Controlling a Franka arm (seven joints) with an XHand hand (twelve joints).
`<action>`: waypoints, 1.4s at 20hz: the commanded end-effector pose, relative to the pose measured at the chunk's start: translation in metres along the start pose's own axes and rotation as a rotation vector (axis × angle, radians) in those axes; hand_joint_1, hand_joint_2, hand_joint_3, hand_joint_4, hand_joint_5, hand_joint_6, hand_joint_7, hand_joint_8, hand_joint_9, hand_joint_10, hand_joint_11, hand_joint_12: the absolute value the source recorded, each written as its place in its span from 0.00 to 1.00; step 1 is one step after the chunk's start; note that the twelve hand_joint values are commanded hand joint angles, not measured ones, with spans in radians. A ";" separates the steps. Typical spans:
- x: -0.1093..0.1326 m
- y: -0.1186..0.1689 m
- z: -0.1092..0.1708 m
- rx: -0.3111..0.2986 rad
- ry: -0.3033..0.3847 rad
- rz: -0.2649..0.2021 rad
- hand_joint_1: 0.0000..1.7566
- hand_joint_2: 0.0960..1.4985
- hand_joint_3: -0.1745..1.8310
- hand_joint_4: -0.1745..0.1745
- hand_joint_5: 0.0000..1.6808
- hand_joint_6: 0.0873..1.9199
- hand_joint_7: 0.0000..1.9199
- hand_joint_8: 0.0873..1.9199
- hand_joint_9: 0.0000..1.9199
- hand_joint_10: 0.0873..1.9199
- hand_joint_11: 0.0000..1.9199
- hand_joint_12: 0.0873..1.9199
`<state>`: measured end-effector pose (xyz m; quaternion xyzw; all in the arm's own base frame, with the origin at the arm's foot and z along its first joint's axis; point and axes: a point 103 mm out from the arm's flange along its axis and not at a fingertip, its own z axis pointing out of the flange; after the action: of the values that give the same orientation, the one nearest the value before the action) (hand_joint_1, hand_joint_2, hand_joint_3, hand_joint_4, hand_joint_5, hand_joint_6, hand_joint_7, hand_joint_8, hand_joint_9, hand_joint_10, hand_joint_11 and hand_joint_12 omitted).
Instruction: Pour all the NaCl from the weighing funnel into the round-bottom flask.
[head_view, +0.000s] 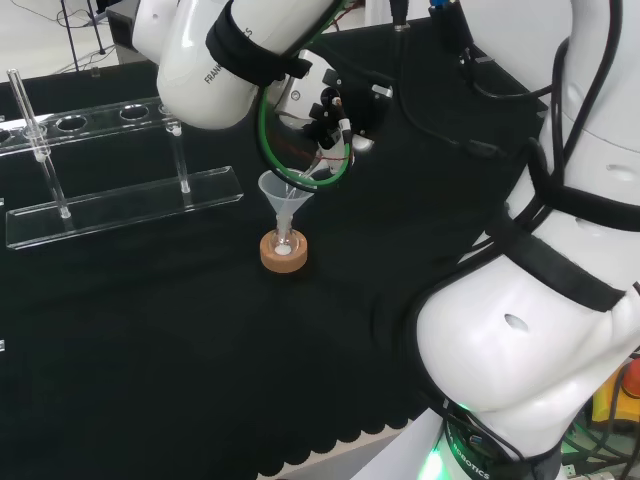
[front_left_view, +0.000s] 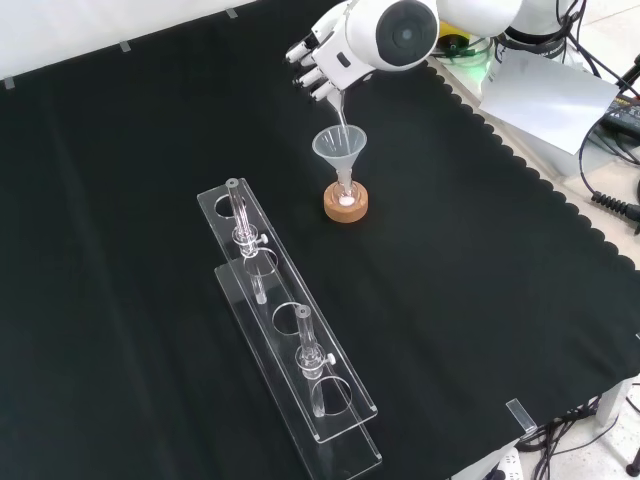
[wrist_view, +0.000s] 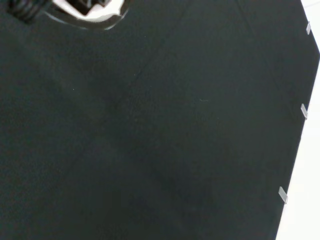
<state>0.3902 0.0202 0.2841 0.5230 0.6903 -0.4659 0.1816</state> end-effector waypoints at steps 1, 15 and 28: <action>0.001 0.001 -0.002 0.007 -0.014 0.000 0.60 0.45 0.46 1.00 0.62 0.57 0.40 0.29 0.60 0.14 0.44 0.53; 0.004 0.004 -0.009 0.006 -0.052 0.000 0.60 0.45 0.46 1.00 0.62 0.56 0.40 0.29 0.60 0.14 0.44 0.53; 0.003 0.002 -0.013 0.005 -0.092 0.007 0.60 0.45 0.46 1.00 0.62 0.56 0.40 0.29 0.60 0.14 0.44 0.53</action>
<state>0.3940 0.0324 0.2866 0.5061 0.6762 -0.4917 0.2117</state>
